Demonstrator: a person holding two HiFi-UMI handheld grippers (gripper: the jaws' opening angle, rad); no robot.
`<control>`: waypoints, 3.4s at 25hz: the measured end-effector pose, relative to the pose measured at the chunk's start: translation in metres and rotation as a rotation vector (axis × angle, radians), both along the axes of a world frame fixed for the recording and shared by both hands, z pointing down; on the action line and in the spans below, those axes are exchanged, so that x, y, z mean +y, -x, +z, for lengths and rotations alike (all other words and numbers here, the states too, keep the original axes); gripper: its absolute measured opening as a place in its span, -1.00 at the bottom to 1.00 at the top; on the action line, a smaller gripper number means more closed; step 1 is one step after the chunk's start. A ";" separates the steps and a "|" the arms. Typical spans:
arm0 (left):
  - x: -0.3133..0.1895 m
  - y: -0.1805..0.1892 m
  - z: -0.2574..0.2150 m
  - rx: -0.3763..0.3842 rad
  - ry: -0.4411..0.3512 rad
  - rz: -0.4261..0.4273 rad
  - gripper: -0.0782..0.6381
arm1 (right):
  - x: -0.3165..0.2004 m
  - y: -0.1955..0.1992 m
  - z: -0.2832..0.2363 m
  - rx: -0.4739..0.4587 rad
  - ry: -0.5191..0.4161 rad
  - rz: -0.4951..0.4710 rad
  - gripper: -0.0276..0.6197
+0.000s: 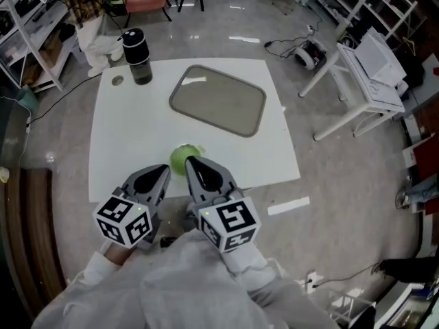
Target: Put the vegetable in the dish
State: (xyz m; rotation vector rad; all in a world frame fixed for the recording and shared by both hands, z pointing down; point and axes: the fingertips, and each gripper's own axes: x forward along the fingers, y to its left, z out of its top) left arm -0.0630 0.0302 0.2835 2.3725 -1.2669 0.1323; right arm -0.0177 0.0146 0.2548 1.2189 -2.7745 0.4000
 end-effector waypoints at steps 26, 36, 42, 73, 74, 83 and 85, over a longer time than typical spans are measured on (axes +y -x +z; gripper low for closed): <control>-0.097 -0.006 0.033 0.028 0.068 -0.072 -0.76 | -0.097 -0.004 0.046 0.048 0.094 -0.105 -0.87; -0.104 0.007 0.033 0.029 0.097 -0.050 -0.76 | -0.103 -0.004 0.050 0.043 0.140 -0.048 -0.87; -0.106 0.021 0.033 0.063 0.121 -0.049 -0.76 | -0.105 -0.001 0.058 0.050 0.172 -0.019 -0.87; -0.093 0.040 0.126 0.088 0.404 -0.048 -0.76 | -0.082 -0.023 0.138 -0.012 0.396 0.109 -0.87; -0.092 0.039 0.129 0.086 0.413 -0.047 -0.76 | -0.083 -0.024 0.140 -0.011 0.399 0.114 -0.87; -0.088 0.039 0.158 0.047 0.488 -0.055 -0.76 | -0.079 -0.033 0.165 0.005 0.454 0.145 -0.87; -0.086 0.041 0.163 0.040 0.502 -0.063 -0.76 | -0.078 -0.033 0.170 -0.001 0.468 0.142 -0.87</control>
